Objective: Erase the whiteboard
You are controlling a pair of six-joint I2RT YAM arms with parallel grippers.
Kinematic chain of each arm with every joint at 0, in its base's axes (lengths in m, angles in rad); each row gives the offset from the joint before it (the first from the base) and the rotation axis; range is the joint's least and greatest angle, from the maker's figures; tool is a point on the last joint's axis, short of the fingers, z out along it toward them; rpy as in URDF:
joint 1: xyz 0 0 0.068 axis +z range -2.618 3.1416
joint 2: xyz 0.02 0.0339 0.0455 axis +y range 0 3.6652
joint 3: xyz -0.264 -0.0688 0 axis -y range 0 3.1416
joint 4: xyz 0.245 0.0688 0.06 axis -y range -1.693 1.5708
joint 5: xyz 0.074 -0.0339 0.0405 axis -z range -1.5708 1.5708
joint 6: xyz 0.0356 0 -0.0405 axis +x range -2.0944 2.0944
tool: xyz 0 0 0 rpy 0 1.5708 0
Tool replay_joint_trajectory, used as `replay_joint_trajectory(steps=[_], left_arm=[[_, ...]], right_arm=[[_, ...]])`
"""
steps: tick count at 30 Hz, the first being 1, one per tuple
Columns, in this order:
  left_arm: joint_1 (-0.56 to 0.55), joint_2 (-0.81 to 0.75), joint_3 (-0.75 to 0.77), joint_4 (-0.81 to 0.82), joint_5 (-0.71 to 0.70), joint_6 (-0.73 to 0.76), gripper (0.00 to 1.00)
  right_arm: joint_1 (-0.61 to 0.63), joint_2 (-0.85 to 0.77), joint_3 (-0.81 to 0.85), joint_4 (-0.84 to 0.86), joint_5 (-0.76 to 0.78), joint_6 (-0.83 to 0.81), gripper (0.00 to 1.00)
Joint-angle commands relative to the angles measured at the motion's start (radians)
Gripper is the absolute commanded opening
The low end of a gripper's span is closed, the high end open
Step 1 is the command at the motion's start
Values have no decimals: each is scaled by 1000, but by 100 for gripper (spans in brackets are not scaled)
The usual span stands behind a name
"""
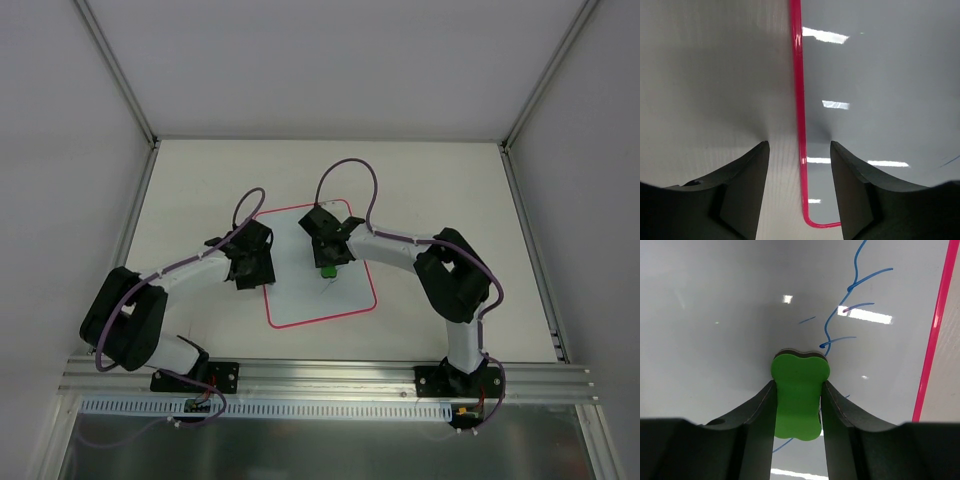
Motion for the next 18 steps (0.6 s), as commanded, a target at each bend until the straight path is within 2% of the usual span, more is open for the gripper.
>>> replay_joint_trajectory(steps=[1,9,10,12,13,14,18], left_arm=[[16,43,53,51,-14,-23,48],[33,128,72,59,-28,-32,25],[35,132,68,60,-28,-32,19],[35,140,56,57,-34,-38,13],[35,143,52,57,-35,-40,4],[35,148,47,56,-37,-40,0],[35,167,30,56,-45,-34,0]], right_arm=[[8,-49,-9,-8,-12,-51,9],[6,-57,-35,35,-56,-118,7],[8,-55,-36,38,-61,-121,6],[6,-52,-41,44,-83,-140,6],[8,-49,-43,46,-90,-146,4],[8,-48,-44,49,-108,-157,2],[9,-34,-56,47,-200,-209,0]])
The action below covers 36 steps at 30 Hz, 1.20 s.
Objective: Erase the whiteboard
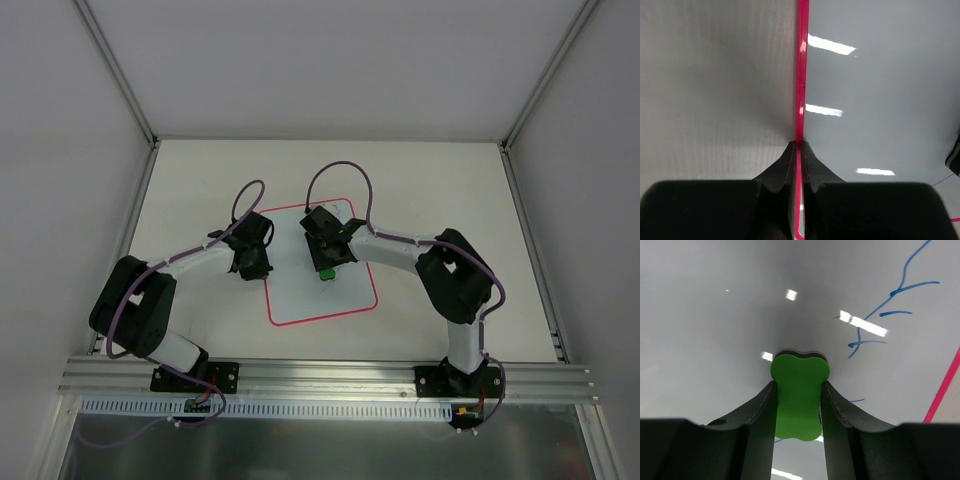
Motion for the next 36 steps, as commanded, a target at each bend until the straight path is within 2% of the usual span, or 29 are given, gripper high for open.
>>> replay_joint_trajectory(steps=[1,3,6,11,14,16,22,29,34,36], left_arm=[[3,70,-36,9,-42,-6,0],[3,88,-41,7,-43,3,0],[4,110,-42,-6,-42,8,0],[4,111,-48,-19,-34,9,0],[3,108,-47,-22,-33,11,0],[4,110,-47,-23,-33,14,0],[4,114,-39,-23,-8,8,0],[4,119,-21,-23,10,6,0],[3,121,-22,-22,16,2,0],[4,119,-27,-22,13,0,0]], right_arm=[[11,-15,-34,-6,-139,-70,0],[13,-19,-46,-7,-164,-77,0],[-15,-47,-98,-15,-103,-74,0],[-160,-110,-199,-32,-37,-54,0],[-173,-134,-201,-59,9,-103,0],[-172,-134,-193,-68,-12,-112,0],[-104,-109,-163,-79,-133,-152,0],[52,-49,-52,-151,-285,-228,0],[100,-26,-34,-161,-287,-249,0],[94,-21,-46,-157,-223,-242,0]])
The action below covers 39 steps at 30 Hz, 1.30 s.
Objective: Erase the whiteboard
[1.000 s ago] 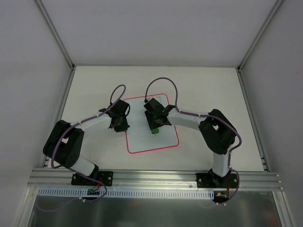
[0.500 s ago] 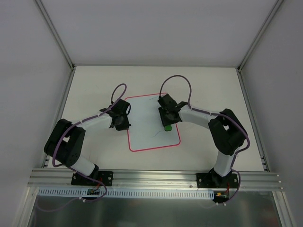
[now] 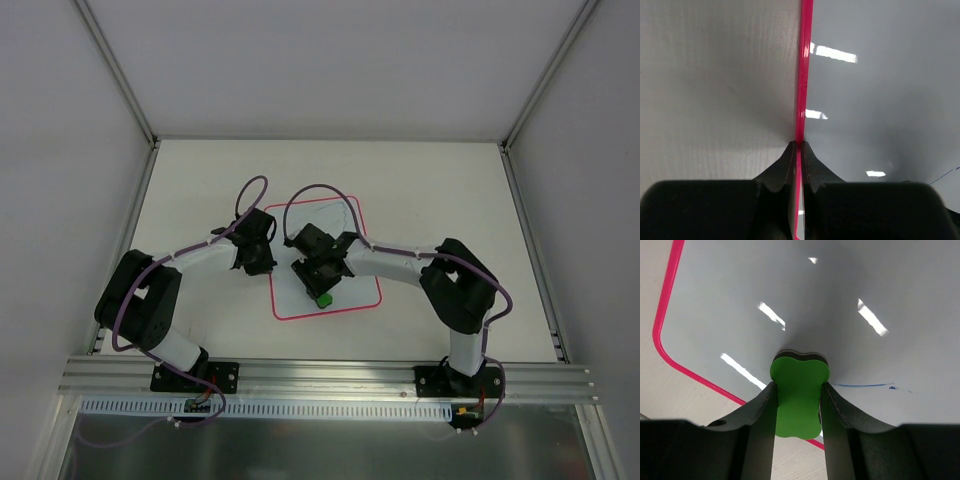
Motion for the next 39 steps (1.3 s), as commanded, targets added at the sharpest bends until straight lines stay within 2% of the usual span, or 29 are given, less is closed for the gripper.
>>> replay_joint_trajectory(steps=[1,8,14,17,20,24,28,33,37,39], left_arm=[[3,74,-53,-73,-5,2,0],[4,61,-70,-73,-3,-1,0],[3,58,-72,-74,3,2,0],[3,55,-70,-73,6,2,0],[4,57,-69,-71,11,-1,0],[4,54,-67,-71,17,-6,0],[3,43,-69,-71,17,-9,0],[4,49,-63,-70,25,-9,0],[4,46,-70,-66,31,-12,0],[4,43,-76,-68,32,-7,0]], right_arm=[[-14,37,-4,-66,56,-9,0],[-204,-36,-106,-11,228,92,0],[-306,-93,-217,109,266,123,0],[-287,-89,-216,130,248,108,0],[-217,-58,-186,132,219,91,0],[-106,-14,-125,118,90,77,0],[-57,11,-81,100,-14,89,0],[-22,22,-68,89,18,72,1],[-45,11,-96,92,154,85,0],[-95,5,-114,94,211,92,0]])
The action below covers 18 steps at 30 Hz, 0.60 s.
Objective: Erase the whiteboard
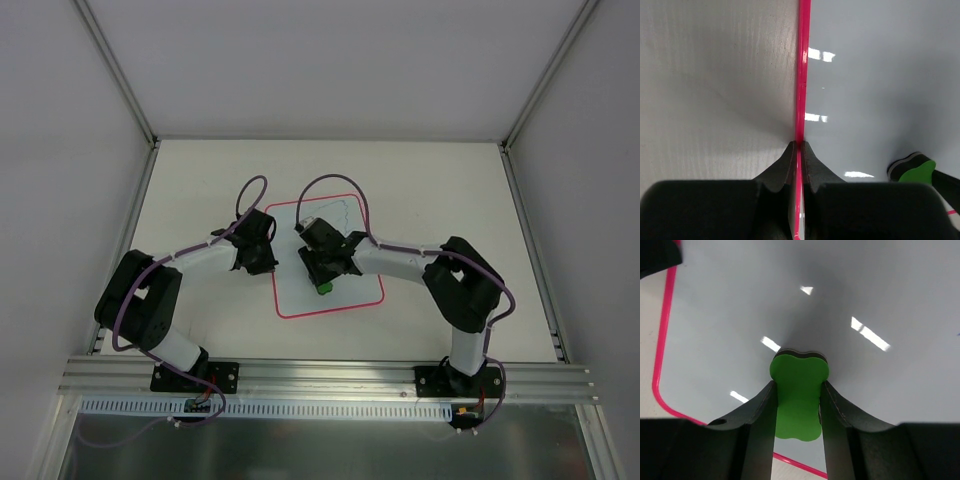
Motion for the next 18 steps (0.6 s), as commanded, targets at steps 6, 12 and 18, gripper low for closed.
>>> replay_joint_trajectory(steps=[6,12,18], left_arm=[[2,47,-86,-105,26,14,0],[2,50,-105,-104,46,20,0],[4,21,-113,-102,54,17,0]], right_arm=[[-273,37,7,-73,119,-18,0],[-366,184,264,-166,90,-30,0],[-311,302,424,-251,30,-30,0]])
